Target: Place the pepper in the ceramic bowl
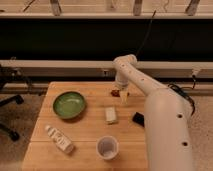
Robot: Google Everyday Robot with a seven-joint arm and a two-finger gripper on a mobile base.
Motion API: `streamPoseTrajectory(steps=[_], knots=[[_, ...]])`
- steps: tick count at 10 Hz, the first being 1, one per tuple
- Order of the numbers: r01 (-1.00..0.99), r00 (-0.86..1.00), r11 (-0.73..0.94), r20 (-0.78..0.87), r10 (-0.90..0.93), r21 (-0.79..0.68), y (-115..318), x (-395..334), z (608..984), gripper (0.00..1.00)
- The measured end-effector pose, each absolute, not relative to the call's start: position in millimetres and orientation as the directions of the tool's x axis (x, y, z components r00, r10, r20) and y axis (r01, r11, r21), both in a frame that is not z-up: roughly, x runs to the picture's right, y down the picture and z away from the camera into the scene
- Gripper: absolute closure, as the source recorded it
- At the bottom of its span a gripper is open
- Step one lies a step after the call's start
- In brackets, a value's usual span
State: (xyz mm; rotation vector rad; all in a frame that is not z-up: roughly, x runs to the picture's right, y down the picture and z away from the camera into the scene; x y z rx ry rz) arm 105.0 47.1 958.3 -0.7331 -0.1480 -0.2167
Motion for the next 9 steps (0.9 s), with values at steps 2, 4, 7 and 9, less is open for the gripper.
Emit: streamPoseTrajectory(steps=[2,4,7,9], knots=[[0.243,0.968,0.723,0.210,-0.138,-0.647,47.5,102.8,966.1,0.20],[0.237,0.970,0.722,0.205,-0.133,-0.650,49.4,105.0,975.3,0.21],[0.234,0.970,0.721,0.204,-0.130,-0.652,49.7,109.9,981.8,0.47],[0.238,0.969,0.722,0.206,-0.134,-0.649,49.5,114.1,979.0,0.67]])
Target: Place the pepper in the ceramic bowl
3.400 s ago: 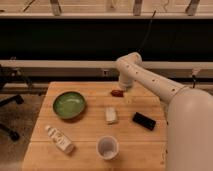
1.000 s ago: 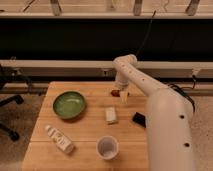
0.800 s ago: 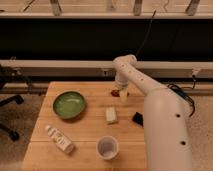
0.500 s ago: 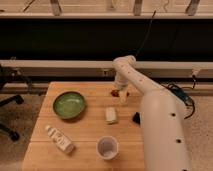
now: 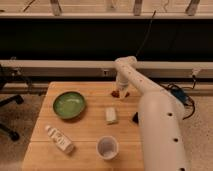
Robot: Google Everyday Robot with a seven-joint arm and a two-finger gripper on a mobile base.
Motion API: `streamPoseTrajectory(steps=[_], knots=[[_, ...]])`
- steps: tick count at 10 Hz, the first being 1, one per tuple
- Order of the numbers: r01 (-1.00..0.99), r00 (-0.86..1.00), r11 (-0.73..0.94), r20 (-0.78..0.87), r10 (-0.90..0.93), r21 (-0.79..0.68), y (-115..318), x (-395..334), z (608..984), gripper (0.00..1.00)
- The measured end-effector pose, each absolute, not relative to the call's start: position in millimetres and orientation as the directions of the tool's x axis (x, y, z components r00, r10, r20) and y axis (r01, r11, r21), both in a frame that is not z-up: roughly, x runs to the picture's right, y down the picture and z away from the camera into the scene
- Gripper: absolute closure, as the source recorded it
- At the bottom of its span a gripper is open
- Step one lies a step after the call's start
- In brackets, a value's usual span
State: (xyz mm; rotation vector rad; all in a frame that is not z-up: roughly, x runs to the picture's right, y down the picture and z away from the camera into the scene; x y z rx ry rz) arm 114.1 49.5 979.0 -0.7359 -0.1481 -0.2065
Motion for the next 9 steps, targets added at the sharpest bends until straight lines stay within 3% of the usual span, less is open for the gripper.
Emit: streamPoseTrajectory(steps=[3,4,9], knots=[[0.238,0.969,0.729,0.208,-0.134,-0.641,46.5,117.8,972.7,0.95],[0.244,0.968,0.730,0.210,-0.140,-0.638,47.7,116.8,977.4,1.00],[0.273,0.960,0.732,0.222,-0.168,-0.624,27.7,108.6,960.1,1.00]])
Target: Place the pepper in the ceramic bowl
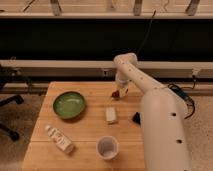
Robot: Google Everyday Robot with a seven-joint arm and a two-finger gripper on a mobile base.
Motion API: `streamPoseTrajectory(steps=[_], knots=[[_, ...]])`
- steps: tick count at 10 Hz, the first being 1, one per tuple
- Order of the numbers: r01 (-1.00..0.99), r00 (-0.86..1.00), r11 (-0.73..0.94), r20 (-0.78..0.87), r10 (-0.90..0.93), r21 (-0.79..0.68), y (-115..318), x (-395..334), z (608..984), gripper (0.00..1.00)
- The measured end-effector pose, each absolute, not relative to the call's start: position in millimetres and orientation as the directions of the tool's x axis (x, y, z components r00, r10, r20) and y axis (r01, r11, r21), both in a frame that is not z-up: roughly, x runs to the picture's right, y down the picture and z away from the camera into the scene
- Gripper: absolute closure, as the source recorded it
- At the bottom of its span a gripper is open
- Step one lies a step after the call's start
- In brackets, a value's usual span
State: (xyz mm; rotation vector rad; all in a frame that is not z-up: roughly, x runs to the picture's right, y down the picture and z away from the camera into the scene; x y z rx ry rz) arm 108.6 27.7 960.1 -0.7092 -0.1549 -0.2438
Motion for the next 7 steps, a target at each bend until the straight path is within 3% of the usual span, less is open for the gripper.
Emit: streamPoseTrajectory(steps=[4,7], knots=[[0.298,0.953,0.733,0.231,-0.195,-0.611,27.7,101.8,962.7,1.00],[0.326,0.944,0.739,0.242,-0.223,-0.590,10.3,86.5,943.5,1.00]])
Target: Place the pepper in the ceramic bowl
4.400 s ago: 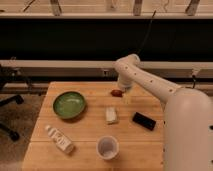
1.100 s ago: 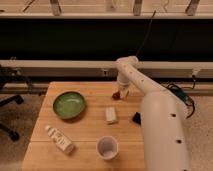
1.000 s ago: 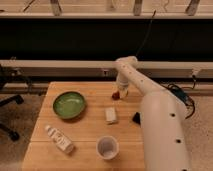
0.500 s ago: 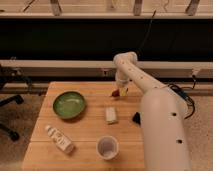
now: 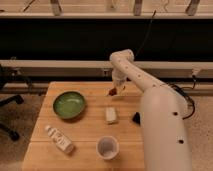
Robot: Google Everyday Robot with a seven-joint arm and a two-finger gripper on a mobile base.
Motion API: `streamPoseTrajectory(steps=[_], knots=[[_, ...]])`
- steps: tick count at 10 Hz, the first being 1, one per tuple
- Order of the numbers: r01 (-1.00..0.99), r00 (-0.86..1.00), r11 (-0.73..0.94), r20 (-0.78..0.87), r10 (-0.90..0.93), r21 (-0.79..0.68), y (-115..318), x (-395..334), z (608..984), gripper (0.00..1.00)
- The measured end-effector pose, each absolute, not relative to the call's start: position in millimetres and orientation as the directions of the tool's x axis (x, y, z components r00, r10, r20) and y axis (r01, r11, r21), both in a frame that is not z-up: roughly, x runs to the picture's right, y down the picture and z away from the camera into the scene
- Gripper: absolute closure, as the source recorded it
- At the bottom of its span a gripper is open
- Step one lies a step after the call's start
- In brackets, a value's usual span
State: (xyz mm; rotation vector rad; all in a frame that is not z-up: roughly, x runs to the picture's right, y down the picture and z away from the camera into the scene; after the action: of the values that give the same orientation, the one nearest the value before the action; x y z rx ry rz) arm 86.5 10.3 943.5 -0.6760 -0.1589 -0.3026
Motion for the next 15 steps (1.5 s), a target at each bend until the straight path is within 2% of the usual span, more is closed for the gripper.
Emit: streamPoseTrajectory(steps=[8,12,15], knots=[[0.431,0.901,0.723,0.294,-0.318,-0.539,6.1,48.5,923.5,1.00],[0.499,0.864,0.714,0.338,-0.372,-0.490,4.2,4.8,911.1,1.00],[0.531,0.846,0.709,0.346,-0.406,-0.464,3.7,3.0,907.2,1.00]])
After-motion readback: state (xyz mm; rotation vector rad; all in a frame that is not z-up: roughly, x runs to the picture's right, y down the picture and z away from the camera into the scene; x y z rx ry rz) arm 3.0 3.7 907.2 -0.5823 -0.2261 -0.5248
